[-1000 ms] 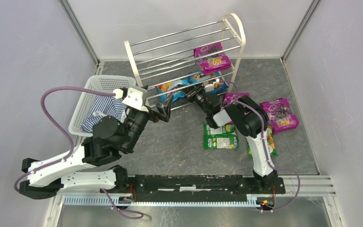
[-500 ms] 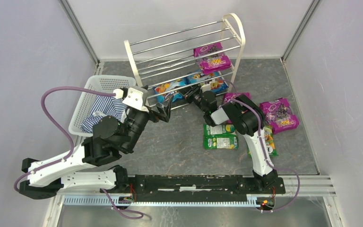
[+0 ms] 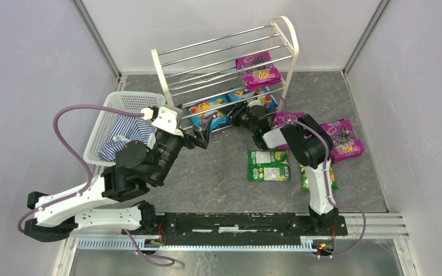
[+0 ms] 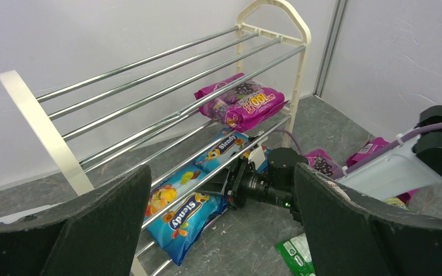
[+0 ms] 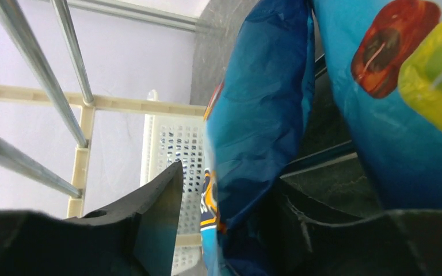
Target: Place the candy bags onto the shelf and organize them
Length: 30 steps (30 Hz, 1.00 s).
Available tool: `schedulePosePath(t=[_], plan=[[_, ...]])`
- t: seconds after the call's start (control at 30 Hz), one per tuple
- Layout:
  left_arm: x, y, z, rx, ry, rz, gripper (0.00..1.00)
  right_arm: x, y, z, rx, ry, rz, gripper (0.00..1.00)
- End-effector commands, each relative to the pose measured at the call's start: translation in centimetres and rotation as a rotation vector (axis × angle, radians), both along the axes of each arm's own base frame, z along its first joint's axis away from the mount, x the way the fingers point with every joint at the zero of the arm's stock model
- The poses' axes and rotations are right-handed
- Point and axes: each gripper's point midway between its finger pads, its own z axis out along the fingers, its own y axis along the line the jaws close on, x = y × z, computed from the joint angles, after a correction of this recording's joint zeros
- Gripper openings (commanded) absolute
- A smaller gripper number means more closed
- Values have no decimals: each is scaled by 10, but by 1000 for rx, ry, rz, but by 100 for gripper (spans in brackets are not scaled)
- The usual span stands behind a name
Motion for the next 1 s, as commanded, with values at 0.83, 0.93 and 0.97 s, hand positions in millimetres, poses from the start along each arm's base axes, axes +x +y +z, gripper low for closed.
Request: schedulePosePath(t=[0.83, 0.93, 0.97], plan=[[2, -8, -2, 11, 0, -6, 100, -30, -40, 0, -174, 6, -61, 19], [2, -8, -2, 12, 0, -5, 100, -24, -50, -4, -198, 11, -83, 11], [2, -9, -2, 12, 1, -5, 100, -20, -51, -2, -210, -3, -85, 9]])
